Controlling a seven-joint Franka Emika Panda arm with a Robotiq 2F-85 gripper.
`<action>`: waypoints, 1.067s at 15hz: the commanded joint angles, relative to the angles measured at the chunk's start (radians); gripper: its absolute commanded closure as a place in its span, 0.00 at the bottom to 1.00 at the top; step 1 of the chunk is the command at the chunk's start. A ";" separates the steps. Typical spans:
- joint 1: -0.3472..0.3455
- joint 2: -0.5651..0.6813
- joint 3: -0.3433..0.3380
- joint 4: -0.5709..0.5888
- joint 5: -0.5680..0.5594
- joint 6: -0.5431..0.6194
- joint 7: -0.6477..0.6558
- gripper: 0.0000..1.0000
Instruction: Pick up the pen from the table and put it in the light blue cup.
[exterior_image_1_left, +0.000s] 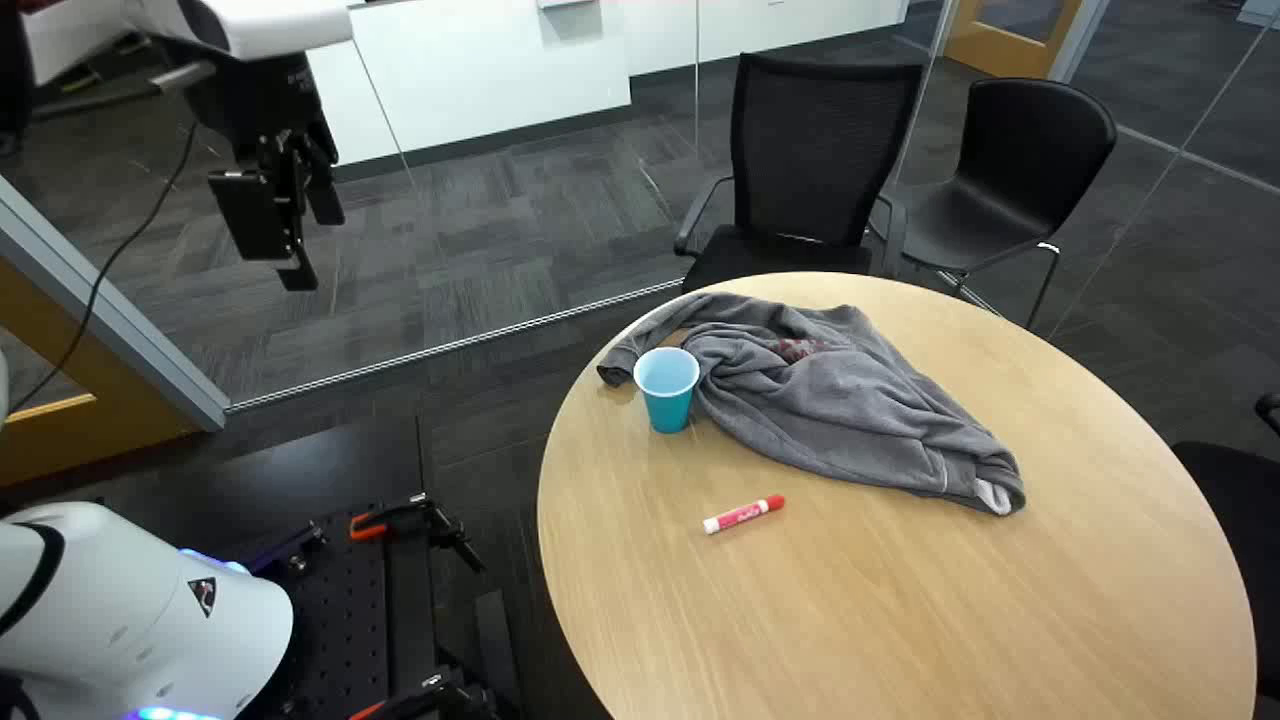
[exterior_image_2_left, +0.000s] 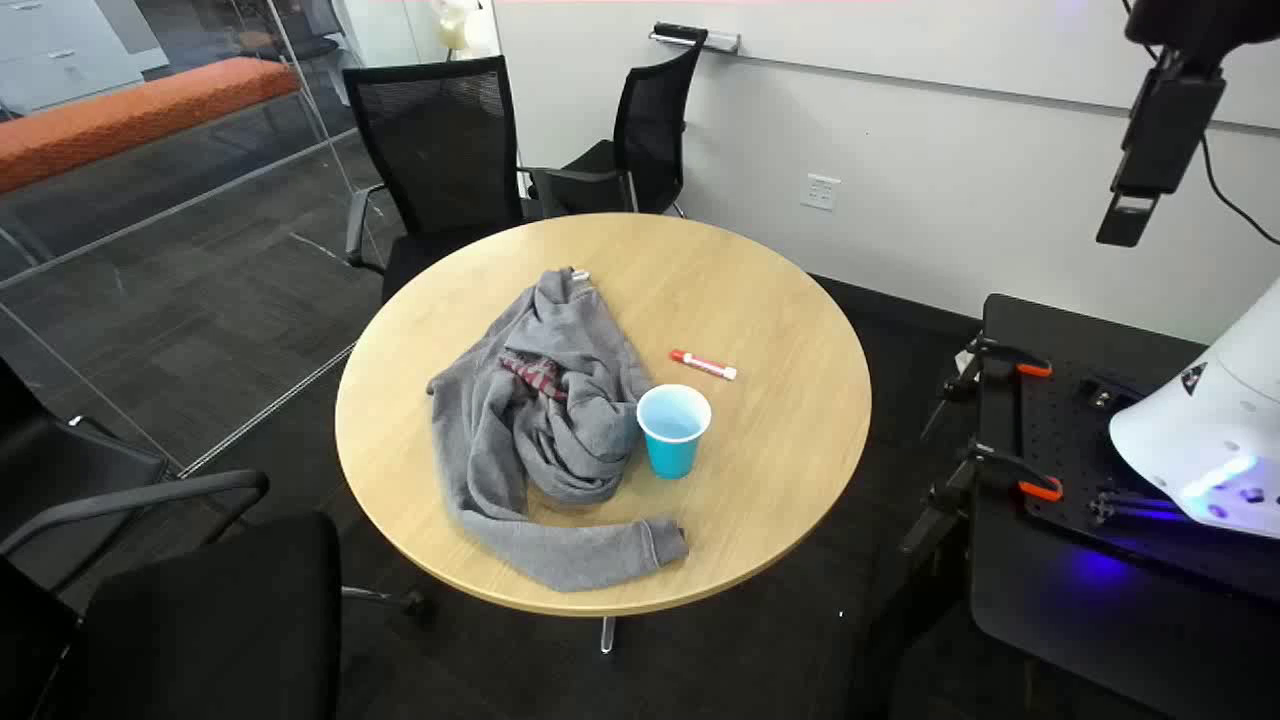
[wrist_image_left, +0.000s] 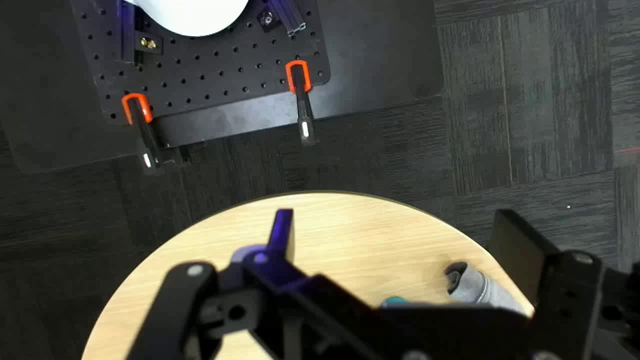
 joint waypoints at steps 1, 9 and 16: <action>-0.011 -0.001 0.008 0.002 0.005 -0.003 -0.006 0.00; -0.033 -0.007 0.028 0.000 -0.026 0.068 0.017 0.00; -0.116 0.087 0.061 0.013 -0.141 0.324 0.073 0.00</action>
